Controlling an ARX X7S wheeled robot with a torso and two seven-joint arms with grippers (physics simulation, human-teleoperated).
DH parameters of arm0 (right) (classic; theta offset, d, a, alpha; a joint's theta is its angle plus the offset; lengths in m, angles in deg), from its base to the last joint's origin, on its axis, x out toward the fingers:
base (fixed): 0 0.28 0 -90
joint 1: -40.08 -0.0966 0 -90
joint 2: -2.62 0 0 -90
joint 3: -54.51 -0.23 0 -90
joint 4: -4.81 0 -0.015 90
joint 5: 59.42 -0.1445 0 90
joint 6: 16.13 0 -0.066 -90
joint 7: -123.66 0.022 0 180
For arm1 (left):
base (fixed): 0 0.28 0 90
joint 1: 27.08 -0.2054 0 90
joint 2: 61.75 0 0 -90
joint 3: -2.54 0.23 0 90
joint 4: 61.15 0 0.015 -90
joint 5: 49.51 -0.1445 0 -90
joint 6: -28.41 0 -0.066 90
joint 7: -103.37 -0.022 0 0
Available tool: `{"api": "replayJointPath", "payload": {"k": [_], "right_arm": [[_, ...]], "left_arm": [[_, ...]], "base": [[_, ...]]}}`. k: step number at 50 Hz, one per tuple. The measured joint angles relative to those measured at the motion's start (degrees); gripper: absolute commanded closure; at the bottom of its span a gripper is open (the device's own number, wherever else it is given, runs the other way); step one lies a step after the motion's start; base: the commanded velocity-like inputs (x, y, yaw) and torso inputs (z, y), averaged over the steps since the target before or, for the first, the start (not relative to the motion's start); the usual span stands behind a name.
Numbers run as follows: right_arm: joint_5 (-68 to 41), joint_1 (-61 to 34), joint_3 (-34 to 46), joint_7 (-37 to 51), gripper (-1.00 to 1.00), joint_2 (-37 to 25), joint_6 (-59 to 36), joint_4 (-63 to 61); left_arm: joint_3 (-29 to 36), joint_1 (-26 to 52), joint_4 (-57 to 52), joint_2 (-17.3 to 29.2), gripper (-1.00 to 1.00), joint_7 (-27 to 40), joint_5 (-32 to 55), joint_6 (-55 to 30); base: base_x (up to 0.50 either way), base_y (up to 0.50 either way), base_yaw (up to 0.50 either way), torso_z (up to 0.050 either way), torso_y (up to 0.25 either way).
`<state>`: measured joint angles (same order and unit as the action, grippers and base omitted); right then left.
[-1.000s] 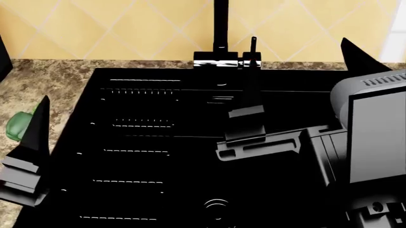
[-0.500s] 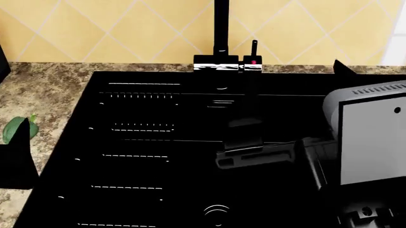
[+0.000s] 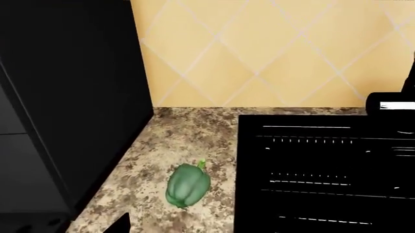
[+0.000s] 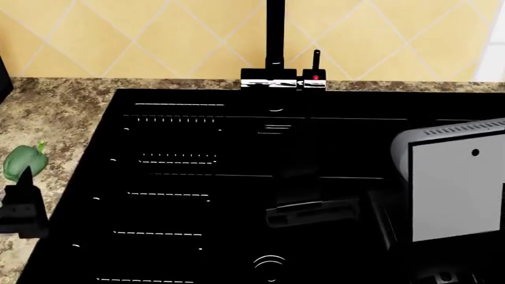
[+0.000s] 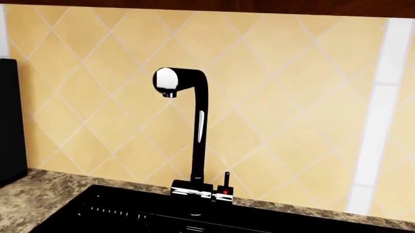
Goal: Place the avocado, onion, tomato and bell pepper on the cutting board.
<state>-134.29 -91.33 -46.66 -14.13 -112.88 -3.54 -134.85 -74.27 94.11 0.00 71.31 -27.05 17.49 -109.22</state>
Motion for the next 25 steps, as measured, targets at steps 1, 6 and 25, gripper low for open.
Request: {"api": "replayJointPath", "payload": {"k": [1, 6, 25], "right_arm": [[-0.1, 0.1, 0.0, 0.1, -1.00, -0.1, 0.1, 0.0], [-1.2, 0.2, -0.2, 0.8, -1.00, -0.4, 0.2, 0.0], [-5.9, 0.2, -0.6, 4.6, -1.00, -1.4, 0.5, 0.0]], "left_arm": [[0.3, 0.3, 0.8, -0.2, -1.00, -0.4, -0.6, 0.2], [1.5, 1.5, 6.0, -1.5, -1.00, -3.0, -3.2, 1.7], [9.0, 10.1, 28.5, -7.9, -1.00, -13.7, -15.4, 8.0]], "base": [[0.00, 0.00, 0.00, 0.000, 0.000], [0.00, 0.00, 0.00, 0.000, 0.000], [0.00, 0.00, 0.00, 0.000, 0.000]]}}
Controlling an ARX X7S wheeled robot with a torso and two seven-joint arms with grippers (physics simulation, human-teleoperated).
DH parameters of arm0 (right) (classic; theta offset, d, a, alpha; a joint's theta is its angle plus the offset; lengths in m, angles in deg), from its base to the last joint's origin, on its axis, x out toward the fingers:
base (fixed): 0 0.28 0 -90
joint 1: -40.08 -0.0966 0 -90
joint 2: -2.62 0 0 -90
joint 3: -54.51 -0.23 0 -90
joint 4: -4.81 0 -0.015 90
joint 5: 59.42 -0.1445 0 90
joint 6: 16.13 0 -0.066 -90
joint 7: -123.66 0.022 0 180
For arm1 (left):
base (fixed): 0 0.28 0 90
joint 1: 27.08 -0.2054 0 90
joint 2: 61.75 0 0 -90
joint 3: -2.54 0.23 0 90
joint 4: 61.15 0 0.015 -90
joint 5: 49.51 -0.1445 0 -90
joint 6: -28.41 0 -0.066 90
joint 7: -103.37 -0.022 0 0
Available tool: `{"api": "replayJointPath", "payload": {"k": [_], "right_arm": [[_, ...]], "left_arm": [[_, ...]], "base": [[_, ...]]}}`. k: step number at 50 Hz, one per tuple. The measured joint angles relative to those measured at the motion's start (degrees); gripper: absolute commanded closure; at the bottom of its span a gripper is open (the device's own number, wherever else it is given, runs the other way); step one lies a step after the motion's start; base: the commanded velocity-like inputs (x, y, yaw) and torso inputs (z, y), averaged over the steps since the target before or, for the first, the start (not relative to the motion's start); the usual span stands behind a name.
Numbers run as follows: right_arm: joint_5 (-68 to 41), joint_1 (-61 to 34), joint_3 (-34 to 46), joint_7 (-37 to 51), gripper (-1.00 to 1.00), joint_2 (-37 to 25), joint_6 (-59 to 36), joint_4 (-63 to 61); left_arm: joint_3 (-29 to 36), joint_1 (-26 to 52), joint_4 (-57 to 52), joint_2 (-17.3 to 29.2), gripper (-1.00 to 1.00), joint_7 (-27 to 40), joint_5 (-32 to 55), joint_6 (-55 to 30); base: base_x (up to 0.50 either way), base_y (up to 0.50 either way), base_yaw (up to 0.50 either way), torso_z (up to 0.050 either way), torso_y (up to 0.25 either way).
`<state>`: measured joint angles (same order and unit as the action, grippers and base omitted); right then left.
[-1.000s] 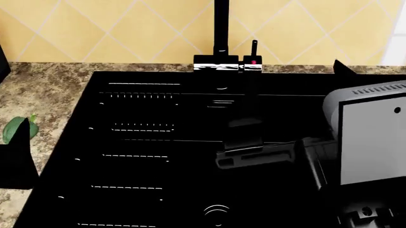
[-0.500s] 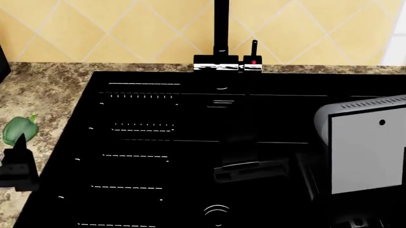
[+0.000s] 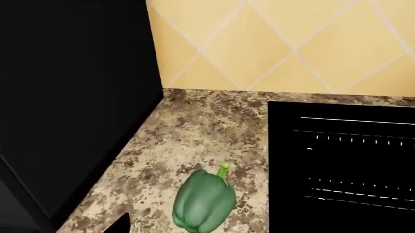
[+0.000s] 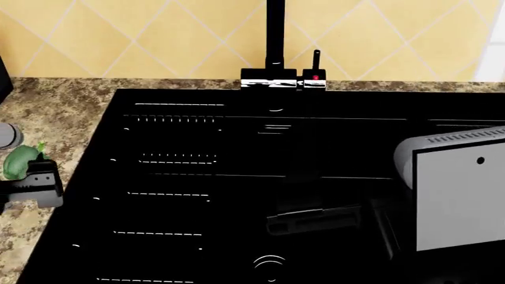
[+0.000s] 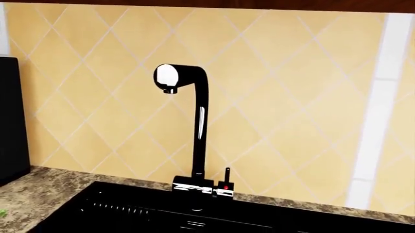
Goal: Place the avocado, onion, tomato and bell pepper on the cutting board.
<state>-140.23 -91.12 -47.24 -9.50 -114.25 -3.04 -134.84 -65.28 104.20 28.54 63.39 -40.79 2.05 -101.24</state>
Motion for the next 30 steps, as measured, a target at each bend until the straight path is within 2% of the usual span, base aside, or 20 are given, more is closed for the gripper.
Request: {"api": "replayJointPath", "payload": {"k": [14, 30], "right_arm": [[-1.7, 0.7, 0.0, 1.5, -1.00, -0.5, 0.9, -0.2], [-6.2, 1.0, -0.3, 5.2, -1.00, -1.9, 1.8, -0.5]], "left_arm": [[4.0, 6.1, 14.1, -4.6, -1.00, -5.6, -5.8, 3.6], [5.6, 9.0, 24.9, -7.9, -1.00, -8.3, -9.1, 7.0]], "base": [[0.00, 0.00, 0.00, 0.000, 0.000], [0.00, 0.00, 0.00, 0.000, 0.000]]}}
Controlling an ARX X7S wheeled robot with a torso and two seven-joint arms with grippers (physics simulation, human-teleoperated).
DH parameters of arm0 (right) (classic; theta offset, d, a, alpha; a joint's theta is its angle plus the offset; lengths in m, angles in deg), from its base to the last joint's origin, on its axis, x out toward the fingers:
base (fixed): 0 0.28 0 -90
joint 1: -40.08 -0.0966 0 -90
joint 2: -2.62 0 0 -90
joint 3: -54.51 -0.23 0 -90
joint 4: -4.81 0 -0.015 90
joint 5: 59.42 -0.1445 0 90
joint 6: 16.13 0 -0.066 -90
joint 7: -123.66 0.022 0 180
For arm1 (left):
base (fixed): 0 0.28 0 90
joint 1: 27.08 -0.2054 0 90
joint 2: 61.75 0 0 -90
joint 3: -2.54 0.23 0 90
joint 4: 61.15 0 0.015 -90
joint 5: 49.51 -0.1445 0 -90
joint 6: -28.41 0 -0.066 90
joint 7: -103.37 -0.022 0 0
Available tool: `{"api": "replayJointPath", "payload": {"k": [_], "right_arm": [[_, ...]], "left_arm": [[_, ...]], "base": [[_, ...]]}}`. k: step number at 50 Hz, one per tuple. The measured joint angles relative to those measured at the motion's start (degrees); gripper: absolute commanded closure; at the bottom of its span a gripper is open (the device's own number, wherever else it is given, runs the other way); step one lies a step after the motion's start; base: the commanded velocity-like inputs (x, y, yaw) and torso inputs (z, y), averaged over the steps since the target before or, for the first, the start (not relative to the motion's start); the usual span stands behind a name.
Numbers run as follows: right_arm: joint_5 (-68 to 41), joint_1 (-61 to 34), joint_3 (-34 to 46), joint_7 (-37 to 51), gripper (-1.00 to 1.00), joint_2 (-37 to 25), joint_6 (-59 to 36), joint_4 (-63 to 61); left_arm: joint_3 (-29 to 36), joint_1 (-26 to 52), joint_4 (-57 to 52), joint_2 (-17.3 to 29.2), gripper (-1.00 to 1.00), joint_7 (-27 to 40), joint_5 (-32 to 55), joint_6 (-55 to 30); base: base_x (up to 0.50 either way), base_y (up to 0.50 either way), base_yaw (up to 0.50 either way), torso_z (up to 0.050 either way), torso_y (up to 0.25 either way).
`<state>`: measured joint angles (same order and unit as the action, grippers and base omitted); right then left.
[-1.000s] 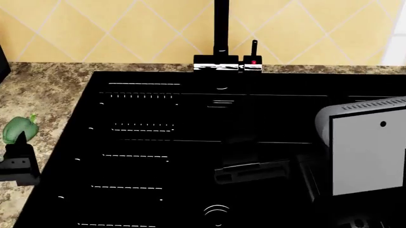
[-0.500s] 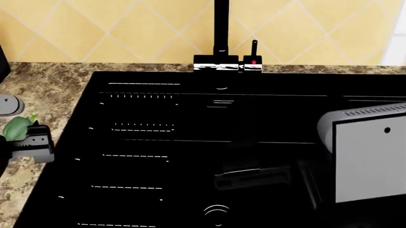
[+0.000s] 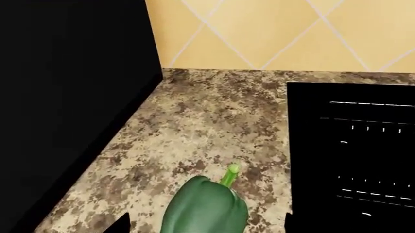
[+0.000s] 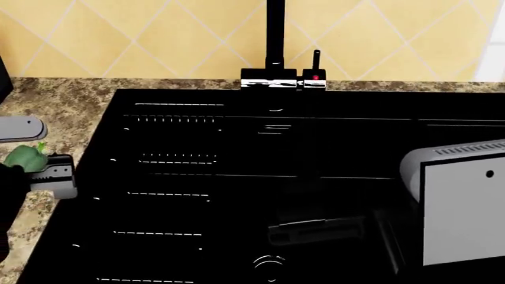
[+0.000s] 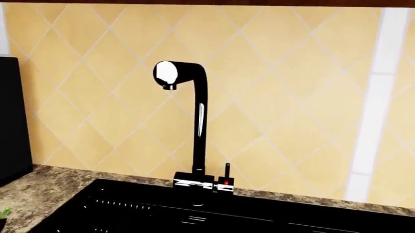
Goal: Place the avocado, onion, tomato and bell pepper on the cutting board.
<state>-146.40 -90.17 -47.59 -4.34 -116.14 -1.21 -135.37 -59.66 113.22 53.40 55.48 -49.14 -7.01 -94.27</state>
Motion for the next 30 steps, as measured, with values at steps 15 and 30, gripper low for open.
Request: {"api": "replayJointPath", "payload": {"k": [15, 30], "right_arm": [[-3.0, 0.1, 0.0, 2.2, -1.00, -1.4, 0.9, 0.1], [-6.6, 0.0, 0.2, 5.0, -1.00, -2.9, 2.1, -0.2]], "left_arm": [[1.4, 3.0, 10.9, -3.5, -1.00, -3.3, -2.7, 4.1], [1.7, 4.9, 19.1, -6.0, -1.00, -4.9, -4.4, 7.7]], "base": [[0.00, 0.00, 0.00, 0.000, 0.000], [0.00, 0.00, 0.00, 0.000, 0.000]]}}
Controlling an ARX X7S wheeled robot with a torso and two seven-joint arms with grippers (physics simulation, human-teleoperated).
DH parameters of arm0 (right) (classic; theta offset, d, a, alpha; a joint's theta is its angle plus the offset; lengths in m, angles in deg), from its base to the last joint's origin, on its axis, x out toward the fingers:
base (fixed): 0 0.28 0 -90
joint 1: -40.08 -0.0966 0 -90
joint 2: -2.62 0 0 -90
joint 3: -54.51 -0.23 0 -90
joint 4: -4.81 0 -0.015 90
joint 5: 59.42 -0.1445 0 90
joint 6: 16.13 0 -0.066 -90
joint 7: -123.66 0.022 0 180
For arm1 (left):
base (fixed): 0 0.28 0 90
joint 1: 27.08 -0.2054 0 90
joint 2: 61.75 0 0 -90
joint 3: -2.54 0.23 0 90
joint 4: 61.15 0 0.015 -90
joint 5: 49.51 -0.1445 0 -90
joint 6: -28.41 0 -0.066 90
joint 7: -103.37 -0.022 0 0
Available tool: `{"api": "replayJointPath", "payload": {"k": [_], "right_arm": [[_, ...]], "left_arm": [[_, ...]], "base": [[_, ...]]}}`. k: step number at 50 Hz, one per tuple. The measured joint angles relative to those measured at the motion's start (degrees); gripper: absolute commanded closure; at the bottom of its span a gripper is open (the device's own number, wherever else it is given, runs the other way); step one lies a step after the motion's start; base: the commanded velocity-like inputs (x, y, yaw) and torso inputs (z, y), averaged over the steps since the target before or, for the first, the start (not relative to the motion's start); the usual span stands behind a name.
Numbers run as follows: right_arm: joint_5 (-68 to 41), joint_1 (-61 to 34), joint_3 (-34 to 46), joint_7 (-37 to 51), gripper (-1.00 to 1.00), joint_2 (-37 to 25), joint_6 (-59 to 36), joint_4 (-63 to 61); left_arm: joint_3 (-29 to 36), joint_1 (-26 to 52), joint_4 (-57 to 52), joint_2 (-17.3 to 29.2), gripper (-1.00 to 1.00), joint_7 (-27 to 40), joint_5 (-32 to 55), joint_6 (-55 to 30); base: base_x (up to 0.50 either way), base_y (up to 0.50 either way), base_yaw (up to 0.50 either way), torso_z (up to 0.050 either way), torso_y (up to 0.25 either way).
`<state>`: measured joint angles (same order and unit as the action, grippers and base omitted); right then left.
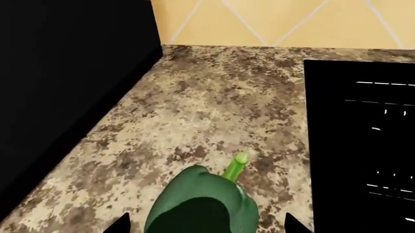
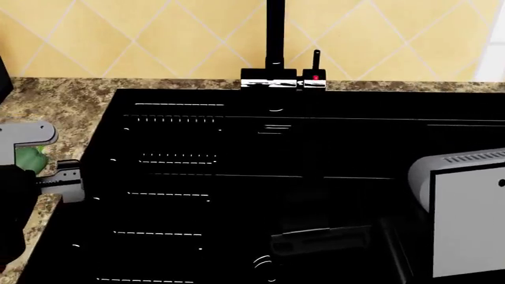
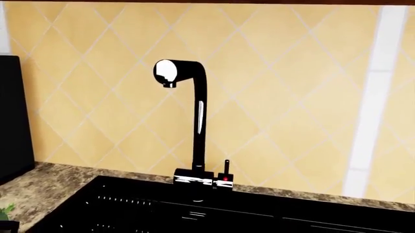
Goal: Place the avocado, onion, tomato and bell pepper on the cutting board.
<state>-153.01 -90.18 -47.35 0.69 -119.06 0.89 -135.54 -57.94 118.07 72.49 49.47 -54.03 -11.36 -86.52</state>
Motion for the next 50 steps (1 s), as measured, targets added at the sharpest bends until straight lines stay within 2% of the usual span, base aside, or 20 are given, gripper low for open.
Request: {"api": "replayJointPath", "payload": {"k": [2, 3, 13, 19, 22, 27, 33, 38, 44, 50], "right_arm": [[-0.4, 0.0, 0.0, 0.3, -1.00, -0.2, 0.2, 0.0], [-0.6, 0.0, 0.1, 0.4, -1.00, -0.3, 0.2, 0.0], [-1.4, 0.3, 0.2, 1.1, -1.00, -0.7, 0.9, -0.2], [-1.2, 0.5, 0.4, 1.1, -1.00, -0.7, 1.2, -0.2], [-0.9, 0.5, 0.5, 0.9, -1.00, -0.7, 1.3, -0.2], [0.3, 0.5, 0.6, -0.1, -1.00, -0.5, 1.5, -0.5], [2.6, 0.7, 0.5, -2.2, -1.00, 0.2, 2.0, -1.0], [6.6, 1.1, 0.8, -5.4, -1.00, 1.0, 2.7, -1.2], [12.9, 2.0, 2.1, -10.0, -1.00, 2.5, 4.4, -0.7], [18.0, 2.7, 3.6, -13.5, -1.00, 4.2, 6.4, 0.6]], "left_arm": [[0.0, 0.2, 0.8, -0.2, -1.00, -0.1, -0.2, 0.4], [0.0, 0.2, 1.2, -0.4, 1.00, -0.2, -0.2, 0.6], [0.2, -0.3, -0.2, -0.2, 1.00, -0.3, -1.4, 0.3], [0.5, -1.0, -5.4, 0.9, 1.00, 0.4, -0.9, -1.4], [0.5, -1.9, -12.4, 2.5, 1.00, 1.7, 0.4, -3.6], [-0.7, -2.7, -30.1, 6.5, 1.00, 6.1, 4.9, -9.7], [-3.8, -2.2, -51.8, 10.7, 1.00, 14.1, 14.7, -18.0], [-6.1, -1.8, -65.8, 12.8, 1.00, 20.9, 23.1, -23.2], [-7.6, -5.0, -75.8, 14.3, 1.00, 23.8, 26.7, -24.7], [-8.5, -9.2, -80.7, 15.6, 1.00, 23.7, 26.6, -23.7]], "base": [[0.00, 0.00, 0.00, 0.000, 0.000], [0.00, 0.00, 0.00, 0.000, 0.000], [0.00, 0.00, 0.00, 0.000, 0.000], [0.00, 0.00, 0.00, 0.000, 0.000], [0.00, 0.00, 0.00, 0.000, 0.003], [0.00, 0.00, 0.00, 0.000, 0.000], [0.00, 0.00, 0.00, 0.000, 0.000], [0.00, 0.00, 0.00, 0.000, 0.000], [0.00, -0.01, 0.00, 0.000, 0.000], [0.00, -0.50, 0.00, 0.000, 0.000]]}}
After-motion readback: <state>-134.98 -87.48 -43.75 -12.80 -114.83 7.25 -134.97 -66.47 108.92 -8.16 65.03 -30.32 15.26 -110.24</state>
